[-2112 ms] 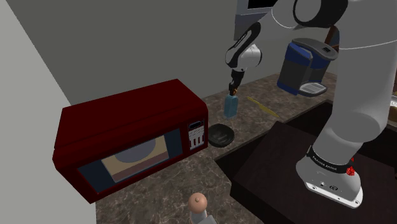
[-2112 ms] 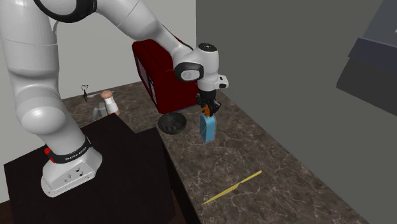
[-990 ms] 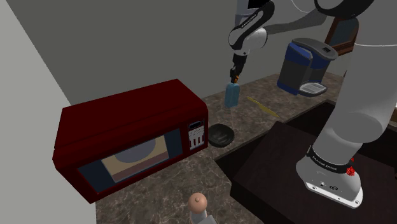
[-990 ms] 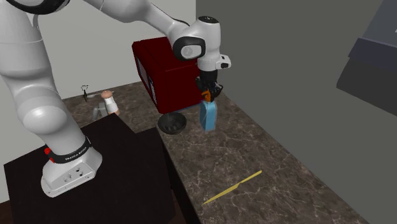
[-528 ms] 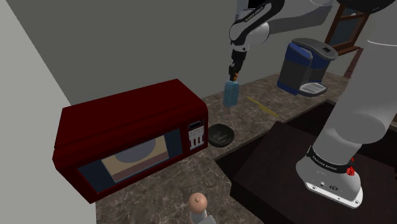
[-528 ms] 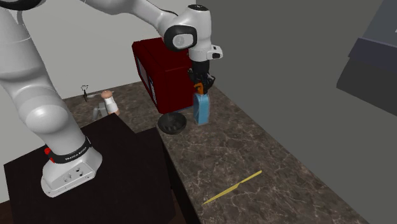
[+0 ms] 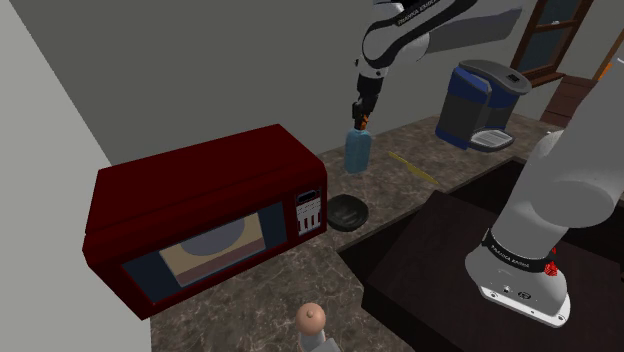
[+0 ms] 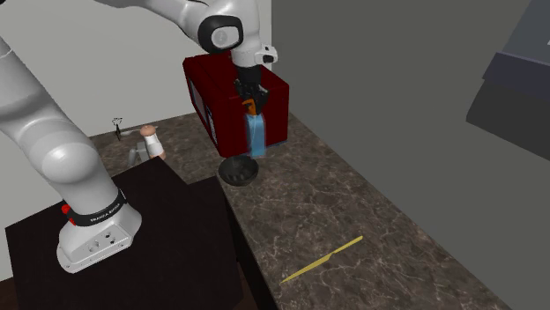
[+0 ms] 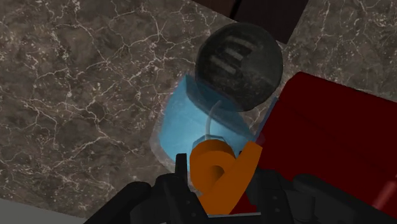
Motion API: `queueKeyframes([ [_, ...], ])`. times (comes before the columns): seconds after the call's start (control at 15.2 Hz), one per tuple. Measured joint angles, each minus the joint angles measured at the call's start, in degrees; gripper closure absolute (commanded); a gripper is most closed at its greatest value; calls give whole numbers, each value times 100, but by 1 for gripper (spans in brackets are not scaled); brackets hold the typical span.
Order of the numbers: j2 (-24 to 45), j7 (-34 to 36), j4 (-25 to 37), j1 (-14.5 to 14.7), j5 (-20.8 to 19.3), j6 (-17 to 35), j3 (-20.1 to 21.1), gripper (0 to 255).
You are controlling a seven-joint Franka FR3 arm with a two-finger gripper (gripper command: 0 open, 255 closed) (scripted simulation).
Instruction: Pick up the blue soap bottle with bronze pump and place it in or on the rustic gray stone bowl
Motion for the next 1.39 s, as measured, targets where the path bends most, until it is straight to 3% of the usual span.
queueKeyframes([
  [0.53, -856, 1181, -399, 357, -198, -405, 688, 255],
  [1.39, -444, 1172, -965, 401, -114, 563, 691, 255],
])
